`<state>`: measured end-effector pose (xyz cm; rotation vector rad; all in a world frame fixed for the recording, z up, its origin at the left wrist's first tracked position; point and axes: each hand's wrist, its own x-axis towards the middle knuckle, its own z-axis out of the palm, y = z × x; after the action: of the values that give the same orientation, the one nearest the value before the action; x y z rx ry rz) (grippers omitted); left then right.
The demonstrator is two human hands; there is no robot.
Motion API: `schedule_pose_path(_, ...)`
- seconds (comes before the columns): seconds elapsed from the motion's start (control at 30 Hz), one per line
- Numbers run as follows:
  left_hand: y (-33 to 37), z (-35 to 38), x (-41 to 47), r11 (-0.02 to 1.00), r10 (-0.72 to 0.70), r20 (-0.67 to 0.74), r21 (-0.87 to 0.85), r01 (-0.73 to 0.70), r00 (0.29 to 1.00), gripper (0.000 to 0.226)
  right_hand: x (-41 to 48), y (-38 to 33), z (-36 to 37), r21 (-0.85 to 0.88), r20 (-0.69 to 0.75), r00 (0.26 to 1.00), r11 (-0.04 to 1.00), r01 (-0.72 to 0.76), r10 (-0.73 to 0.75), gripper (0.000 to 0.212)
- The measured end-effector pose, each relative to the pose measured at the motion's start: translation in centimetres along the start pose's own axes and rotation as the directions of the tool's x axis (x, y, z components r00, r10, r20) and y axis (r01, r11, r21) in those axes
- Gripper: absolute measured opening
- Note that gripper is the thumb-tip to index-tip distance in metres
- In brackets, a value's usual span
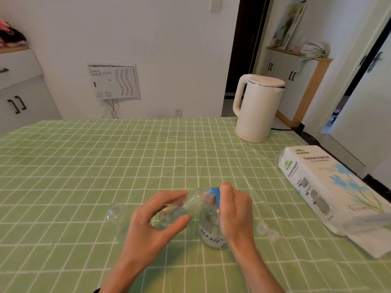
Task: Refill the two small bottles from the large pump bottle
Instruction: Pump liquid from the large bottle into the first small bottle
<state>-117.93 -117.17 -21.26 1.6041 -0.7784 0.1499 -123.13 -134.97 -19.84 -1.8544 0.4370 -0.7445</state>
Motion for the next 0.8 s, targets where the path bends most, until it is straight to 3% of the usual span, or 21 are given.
schedule_pose_path(0.1, -0.09, 0.04, -0.07, 1.000, -0.003, 0.007, 0.002, 0.003, 1.000, 0.042, -0.07, 0.13, -0.02, -0.024, -0.001, 1.000, 0.999, 0.029, -0.029, 0.054)
schedule_pose_path(0.3, -0.01, 0.11, -0.10, 0.999, -0.023, -0.007, -0.022, 0.023, 1.000, 0.042, 0.07, 0.54, 0.16, 0.015, -0.006, 0.999, 0.999, -0.040, 0.040, 0.074)
schedule_pose_path(0.57, -0.04, 0.31, -0.11, 0.999, -0.044, 0.014, -0.011, 0.044, 0.999, 0.040, 0.15, 0.53, 0.22, 0.012, -0.004, 1.000, 1.000, -0.025, 0.025, 0.079)
schedule_pose_path(0.8, -0.13, 0.16, -0.14, 0.999, -0.043, 0.029, 0.031, 0.042, 0.999, 0.042, -0.04, 0.14, 0.02, 0.008, 0.001, 1.000, 1.000, 0.018, -0.018, 0.058)
